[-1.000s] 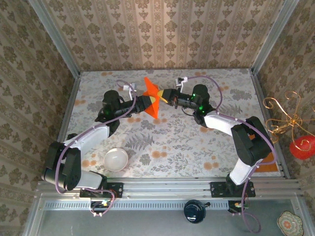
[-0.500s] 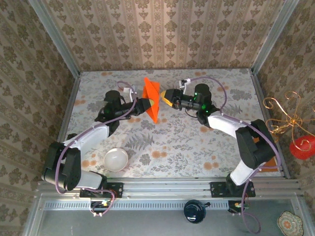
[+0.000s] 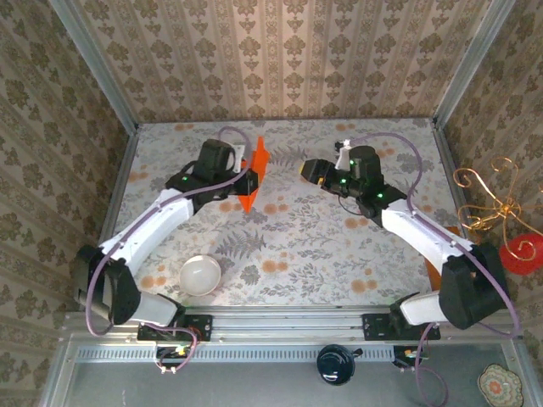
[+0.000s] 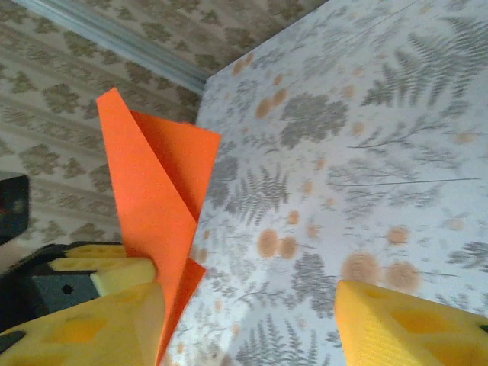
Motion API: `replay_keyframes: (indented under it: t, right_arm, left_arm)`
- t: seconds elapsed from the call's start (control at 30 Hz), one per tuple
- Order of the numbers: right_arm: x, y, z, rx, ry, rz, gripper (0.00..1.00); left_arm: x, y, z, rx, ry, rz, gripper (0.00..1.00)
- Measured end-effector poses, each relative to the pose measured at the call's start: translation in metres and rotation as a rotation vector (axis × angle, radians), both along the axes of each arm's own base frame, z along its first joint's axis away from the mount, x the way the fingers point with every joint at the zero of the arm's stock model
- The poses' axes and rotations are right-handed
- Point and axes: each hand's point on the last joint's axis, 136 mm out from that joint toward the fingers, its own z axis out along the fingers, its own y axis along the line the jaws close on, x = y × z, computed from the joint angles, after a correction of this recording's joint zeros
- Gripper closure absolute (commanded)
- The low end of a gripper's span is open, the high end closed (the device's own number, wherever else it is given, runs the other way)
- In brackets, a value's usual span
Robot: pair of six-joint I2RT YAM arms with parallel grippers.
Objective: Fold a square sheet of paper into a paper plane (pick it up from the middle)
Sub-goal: Turn over the paper at the center of the table.
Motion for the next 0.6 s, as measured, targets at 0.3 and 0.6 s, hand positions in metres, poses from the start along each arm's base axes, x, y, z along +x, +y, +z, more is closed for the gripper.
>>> replay_keyframes:
  t: [0.3, 0.6]
  right_arm:
    - [-0.005, -0.030, -0.020, -0.086, 0.043, -0.089, 0.38]
    - [-0.009, -0.044, -0.045, -0.121, 0.105, -0.131, 0.38]
  left_arm:
    - [0.014, 0.016, -0.073, 0.619, -0.017, 0.049, 0.86]
    - [0.027, 0.032, -0.120, 0.989, -0.059, 0.042, 0.89]
